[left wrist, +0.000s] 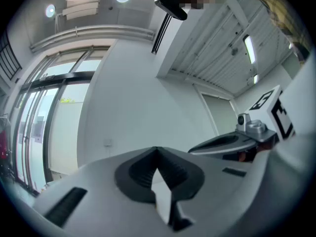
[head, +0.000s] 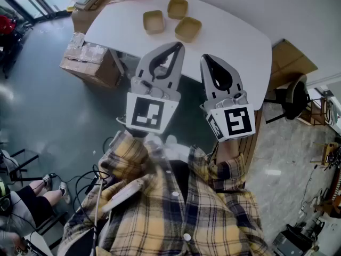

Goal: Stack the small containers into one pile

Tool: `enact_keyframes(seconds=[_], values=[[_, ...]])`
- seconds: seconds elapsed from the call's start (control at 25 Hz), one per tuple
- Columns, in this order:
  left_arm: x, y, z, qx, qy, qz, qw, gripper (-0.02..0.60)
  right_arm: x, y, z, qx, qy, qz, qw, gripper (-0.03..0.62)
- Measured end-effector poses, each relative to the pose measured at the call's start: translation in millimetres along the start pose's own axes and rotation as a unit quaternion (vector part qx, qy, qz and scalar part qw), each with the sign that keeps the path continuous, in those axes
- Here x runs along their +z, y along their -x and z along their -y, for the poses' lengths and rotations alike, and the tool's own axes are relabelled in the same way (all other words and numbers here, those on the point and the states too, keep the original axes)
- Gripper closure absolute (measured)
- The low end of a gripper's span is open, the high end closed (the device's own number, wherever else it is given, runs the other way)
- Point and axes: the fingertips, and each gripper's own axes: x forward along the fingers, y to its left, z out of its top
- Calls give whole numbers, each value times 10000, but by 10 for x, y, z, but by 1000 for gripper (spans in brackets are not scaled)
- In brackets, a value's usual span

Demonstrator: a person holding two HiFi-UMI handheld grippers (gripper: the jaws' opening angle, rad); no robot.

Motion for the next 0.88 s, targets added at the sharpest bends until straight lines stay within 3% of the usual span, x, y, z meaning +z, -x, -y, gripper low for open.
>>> enact_keyframes(seconds=[0.88], values=[[-5,-21,187,244,-49,-13,9997,563,-61,183,161,160,-124,154,9997,579]])
